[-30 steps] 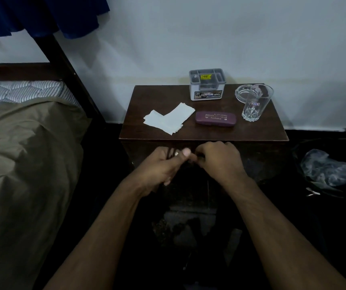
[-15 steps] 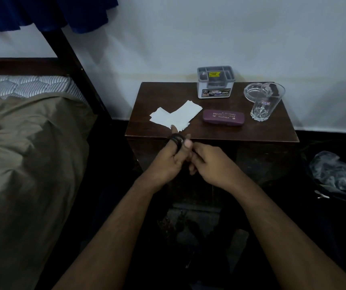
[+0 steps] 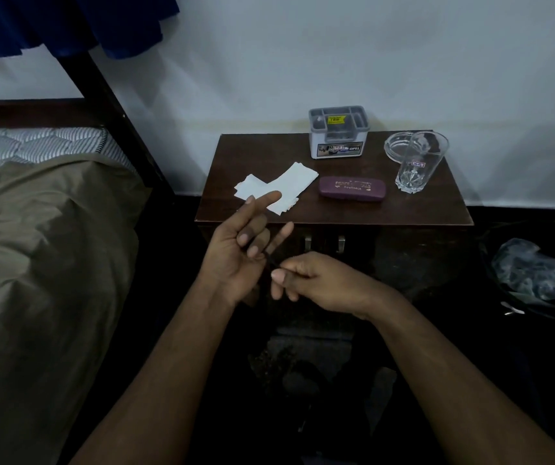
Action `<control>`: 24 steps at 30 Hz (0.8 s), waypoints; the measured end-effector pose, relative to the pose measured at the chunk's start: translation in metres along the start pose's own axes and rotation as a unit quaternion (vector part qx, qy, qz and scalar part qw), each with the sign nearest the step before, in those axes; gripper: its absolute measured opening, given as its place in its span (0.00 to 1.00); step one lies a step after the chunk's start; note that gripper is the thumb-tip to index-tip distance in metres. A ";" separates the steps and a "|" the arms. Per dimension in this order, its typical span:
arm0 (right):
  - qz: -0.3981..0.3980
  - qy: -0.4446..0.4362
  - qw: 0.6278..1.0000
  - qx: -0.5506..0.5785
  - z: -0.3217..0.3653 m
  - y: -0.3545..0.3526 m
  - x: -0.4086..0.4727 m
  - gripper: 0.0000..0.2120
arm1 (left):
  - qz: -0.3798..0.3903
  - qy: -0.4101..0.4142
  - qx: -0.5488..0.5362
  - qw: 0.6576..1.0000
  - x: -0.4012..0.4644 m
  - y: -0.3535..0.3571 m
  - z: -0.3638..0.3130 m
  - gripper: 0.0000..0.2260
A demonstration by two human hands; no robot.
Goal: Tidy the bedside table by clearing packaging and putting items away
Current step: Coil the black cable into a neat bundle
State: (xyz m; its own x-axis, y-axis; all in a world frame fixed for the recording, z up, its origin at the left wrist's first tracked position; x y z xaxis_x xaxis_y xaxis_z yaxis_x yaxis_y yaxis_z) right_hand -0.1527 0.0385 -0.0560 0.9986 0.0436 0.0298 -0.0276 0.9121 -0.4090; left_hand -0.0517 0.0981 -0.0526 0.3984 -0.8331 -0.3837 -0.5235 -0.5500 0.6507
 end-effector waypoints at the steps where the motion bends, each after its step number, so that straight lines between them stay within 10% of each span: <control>1: -0.013 0.005 1.000 -0.022 -0.005 -0.007 0.000 0.16 | 0.019 0.001 0.003 1.000 -0.002 0.003 0.000 0.16; 12: -0.206 -0.011 0.978 0.024 -0.018 -0.039 -0.004 0.04 | 0.085 0.007 0.079 0.993 -0.008 0.021 0.008 0.16; 19: -0.466 -0.065 0.883 -0.014 0.002 -0.055 -0.016 0.20 | 0.119 0.042 0.138 0.982 -0.011 0.029 0.007 0.16; 24: -0.510 -0.034 0.849 0.135 -0.001 -0.058 -0.019 0.16 | 0.160 0.010 0.251 0.955 -0.015 0.039 0.022 0.17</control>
State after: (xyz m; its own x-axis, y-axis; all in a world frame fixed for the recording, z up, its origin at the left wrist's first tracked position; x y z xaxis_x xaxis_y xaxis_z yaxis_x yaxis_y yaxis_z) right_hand -0.1700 -0.0150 -0.0336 0.5049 -0.8093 0.3002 0.8311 0.5497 0.0841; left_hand -0.0946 0.0880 -0.0352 0.1697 -0.9646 -0.2019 -0.9137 -0.2308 0.3345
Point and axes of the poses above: each hand's wrist, its own x-axis towards the middle knuckle, its own y-axis out of the palm, z = x × y, the point moved 7 cm from there along x, towards the middle knuckle, and after that the axes turned 14 degrees about -y, right-handed, at the moved point
